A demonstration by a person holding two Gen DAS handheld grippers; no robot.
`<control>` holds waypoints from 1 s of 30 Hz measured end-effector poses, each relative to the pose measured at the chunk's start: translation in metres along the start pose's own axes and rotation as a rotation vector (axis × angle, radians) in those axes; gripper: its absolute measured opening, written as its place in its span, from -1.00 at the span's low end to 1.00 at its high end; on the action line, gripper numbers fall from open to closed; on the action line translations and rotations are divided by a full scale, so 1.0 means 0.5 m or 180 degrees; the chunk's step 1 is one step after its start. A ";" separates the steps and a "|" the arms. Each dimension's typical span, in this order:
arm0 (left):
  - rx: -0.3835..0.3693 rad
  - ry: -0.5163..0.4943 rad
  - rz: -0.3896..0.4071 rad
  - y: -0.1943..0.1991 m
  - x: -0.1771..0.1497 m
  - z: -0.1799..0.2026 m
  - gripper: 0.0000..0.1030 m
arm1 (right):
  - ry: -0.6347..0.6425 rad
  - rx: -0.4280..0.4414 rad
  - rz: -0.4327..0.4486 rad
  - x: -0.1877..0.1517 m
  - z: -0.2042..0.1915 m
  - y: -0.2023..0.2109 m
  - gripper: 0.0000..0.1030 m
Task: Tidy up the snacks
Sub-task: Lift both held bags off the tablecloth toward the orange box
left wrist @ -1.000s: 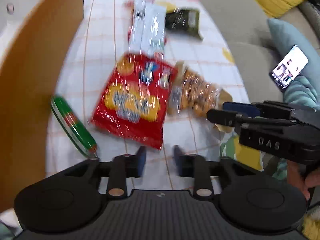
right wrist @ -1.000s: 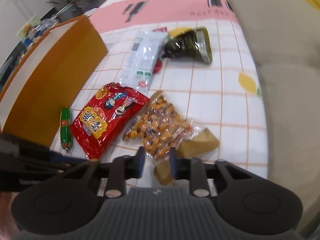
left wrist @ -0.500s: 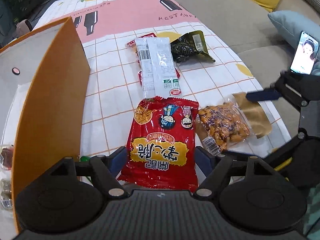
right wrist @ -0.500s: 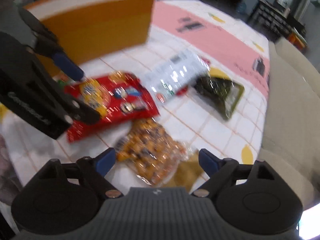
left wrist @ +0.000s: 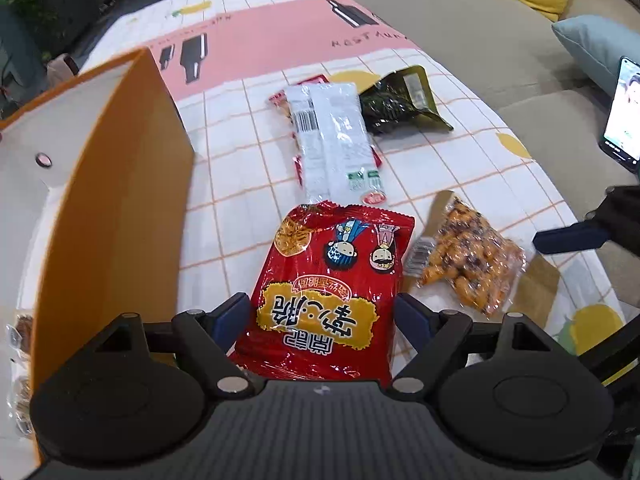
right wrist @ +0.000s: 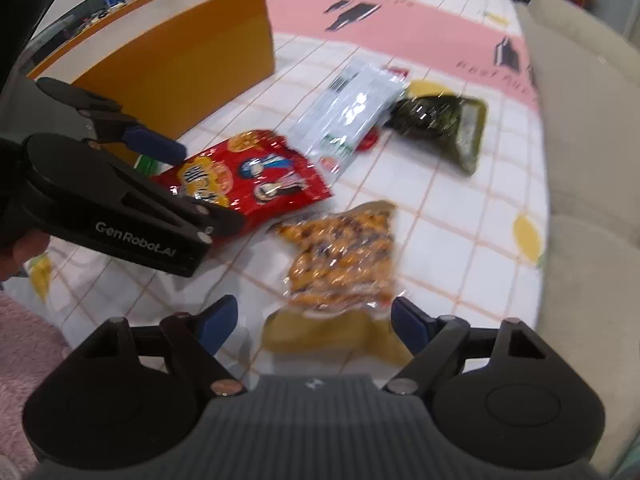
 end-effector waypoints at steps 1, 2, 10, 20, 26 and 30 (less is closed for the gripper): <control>0.0031 -0.0037 0.0001 -0.002 0.002 0.000 0.85 | -0.0021 -0.0014 0.0042 0.004 0.005 0.003 0.58; 0.0053 -0.0086 -0.0007 -0.004 0.004 0.001 0.86 | -0.0041 -0.0026 0.0085 0.005 0.009 0.008 0.58; 0.0200 -0.0236 -0.0088 -0.029 0.023 -0.004 0.97 | -0.0106 -0.0042 0.0156 0.044 0.037 -0.032 0.60; -0.0108 0.0105 -0.0223 -0.064 0.026 -0.027 1.00 | -0.0113 -0.0007 0.0108 0.045 0.033 -0.053 0.54; -0.0136 0.0172 -0.0164 -0.055 0.027 -0.023 0.63 | -0.0104 -0.0107 0.0126 0.044 0.029 -0.050 0.37; -0.0132 0.0233 -0.0154 -0.052 0.023 -0.024 0.61 | -0.0154 -0.0102 0.0119 0.042 0.029 -0.048 0.32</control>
Point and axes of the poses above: each gripper's, at about its wrist camera, not at the fingertips, and y roughly against the way its jaws point, z to its right, x to its top, the point moved 9 cm from there along -y, roughly the way its jaws point, and after that the axes turned 15 degrees about -z, right-handed, at the moved point
